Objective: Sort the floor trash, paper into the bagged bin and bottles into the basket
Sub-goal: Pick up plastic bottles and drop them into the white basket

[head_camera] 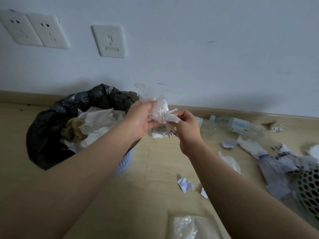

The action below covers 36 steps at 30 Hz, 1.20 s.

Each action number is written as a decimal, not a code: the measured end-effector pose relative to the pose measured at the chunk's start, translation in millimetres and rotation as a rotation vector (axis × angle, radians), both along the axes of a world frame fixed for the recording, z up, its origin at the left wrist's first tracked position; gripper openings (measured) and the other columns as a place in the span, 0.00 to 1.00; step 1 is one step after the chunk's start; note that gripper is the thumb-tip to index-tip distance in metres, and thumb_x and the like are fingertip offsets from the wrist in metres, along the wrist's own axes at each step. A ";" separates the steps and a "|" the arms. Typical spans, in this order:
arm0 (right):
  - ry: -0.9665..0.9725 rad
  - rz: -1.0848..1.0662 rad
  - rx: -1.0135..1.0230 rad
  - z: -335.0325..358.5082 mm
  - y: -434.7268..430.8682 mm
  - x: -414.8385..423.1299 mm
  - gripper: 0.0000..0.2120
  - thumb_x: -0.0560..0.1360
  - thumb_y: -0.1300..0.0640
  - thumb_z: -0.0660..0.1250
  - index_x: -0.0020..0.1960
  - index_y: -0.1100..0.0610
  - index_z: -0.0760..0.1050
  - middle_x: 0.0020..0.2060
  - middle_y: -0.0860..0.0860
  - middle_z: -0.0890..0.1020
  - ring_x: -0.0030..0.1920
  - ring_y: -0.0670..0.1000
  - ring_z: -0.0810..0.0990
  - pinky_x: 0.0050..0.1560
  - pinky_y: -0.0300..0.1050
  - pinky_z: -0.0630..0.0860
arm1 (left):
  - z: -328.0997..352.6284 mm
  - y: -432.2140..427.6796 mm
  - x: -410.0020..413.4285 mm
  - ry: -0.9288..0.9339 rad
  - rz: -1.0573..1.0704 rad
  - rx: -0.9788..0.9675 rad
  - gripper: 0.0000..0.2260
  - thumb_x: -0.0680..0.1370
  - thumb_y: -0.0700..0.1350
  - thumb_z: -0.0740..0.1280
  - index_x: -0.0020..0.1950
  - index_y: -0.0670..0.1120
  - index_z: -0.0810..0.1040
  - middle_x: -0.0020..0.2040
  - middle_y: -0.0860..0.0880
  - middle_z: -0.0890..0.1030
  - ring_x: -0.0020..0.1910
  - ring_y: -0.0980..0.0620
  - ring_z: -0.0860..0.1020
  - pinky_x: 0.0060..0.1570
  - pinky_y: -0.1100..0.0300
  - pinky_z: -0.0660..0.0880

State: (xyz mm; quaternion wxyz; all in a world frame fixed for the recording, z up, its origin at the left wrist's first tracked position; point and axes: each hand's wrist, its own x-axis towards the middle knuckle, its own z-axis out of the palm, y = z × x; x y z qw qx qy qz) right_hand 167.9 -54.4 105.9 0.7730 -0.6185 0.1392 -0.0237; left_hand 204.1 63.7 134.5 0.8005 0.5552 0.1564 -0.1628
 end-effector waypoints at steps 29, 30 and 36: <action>0.056 0.085 -0.322 4.6 -0.6 -17.4 0.15 0.66 0.74 0.68 0.32 0.55 0.73 0.29 0.46 0.77 0.32 0.45 0.75 0.31 0.36 0.74 | 12.5 18.5 -14.5 0.227 0.186 -0.280 0.07 0.81 0.42 0.59 0.47 0.40 0.72 0.50 0.42 0.73 0.37 0.50 0.75 0.20 0.67 0.73; 0.063 0.077 -0.222 5.8 -0.8 -18.0 0.15 0.66 0.74 0.69 0.32 0.56 0.73 0.26 0.46 0.77 0.28 0.43 0.75 0.28 0.34 0.72 | 13.1 19.6 -13.8 0.224 0.206 -0.294 0.07 0.81 0.43 0.59 0.47 0.40 0.72 0.49 0.42 0.73 0.37 0.50 0.74 0.20 0.67 0.72; 0.167 0.017 0.047 0.5 -13.8 -25.8 0.13 0.69 0.72 0.69 0.35 0.58 0.71 0.25 0.52 0.74 0.23 0.48 0.68 0.20 0.34 0.63 | 23.8 35.4 -9.6 0.201 0.328 -0.425 0.09 0.80 0.44 0.60 0.45 0.40 0.73 0.44 0.43 0.75 0.35 0.51 0.74 0.21 0.67 0.73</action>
